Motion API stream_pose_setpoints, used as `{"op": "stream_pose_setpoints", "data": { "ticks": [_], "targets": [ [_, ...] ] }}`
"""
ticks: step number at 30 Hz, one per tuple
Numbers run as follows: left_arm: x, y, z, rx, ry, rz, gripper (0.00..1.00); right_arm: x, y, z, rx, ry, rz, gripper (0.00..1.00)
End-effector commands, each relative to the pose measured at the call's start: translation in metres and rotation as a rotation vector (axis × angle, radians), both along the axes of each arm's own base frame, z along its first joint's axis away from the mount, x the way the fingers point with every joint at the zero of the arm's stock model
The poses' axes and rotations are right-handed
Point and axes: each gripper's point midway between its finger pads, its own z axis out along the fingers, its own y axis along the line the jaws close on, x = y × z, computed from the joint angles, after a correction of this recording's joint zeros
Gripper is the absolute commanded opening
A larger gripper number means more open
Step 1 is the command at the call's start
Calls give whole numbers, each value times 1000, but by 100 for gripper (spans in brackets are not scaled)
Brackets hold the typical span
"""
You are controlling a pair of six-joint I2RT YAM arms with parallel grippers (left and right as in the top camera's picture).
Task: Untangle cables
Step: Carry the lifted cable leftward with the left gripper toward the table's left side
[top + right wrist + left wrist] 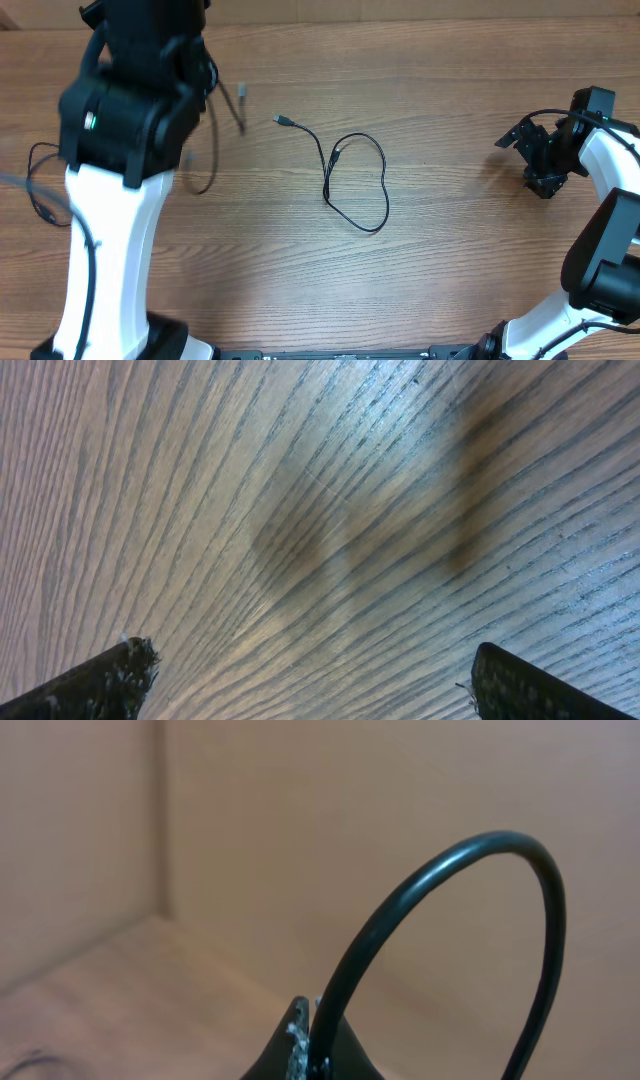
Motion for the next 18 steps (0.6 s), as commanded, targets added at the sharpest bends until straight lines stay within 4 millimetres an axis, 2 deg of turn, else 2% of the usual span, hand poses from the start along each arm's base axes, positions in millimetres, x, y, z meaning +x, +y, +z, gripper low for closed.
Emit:
{"op": "stream_pose_setpoints", "data": {
  "ticks": [1,6,12,18],
  "targets": [
    [16,31,-27,16,89,74,4,6,-3,12,-15,-36,4,100],
    [32,71,-82,-76,237,122,4,6,-3,11,-15,-35,4,100],
    [39,120,-133,-238,352,147,4,6,-3,12,-15,-36,5,100],
    [15,178,-181,-465,425,304,4,6,-3,11,-15,-35,4,100]
  ]
}}
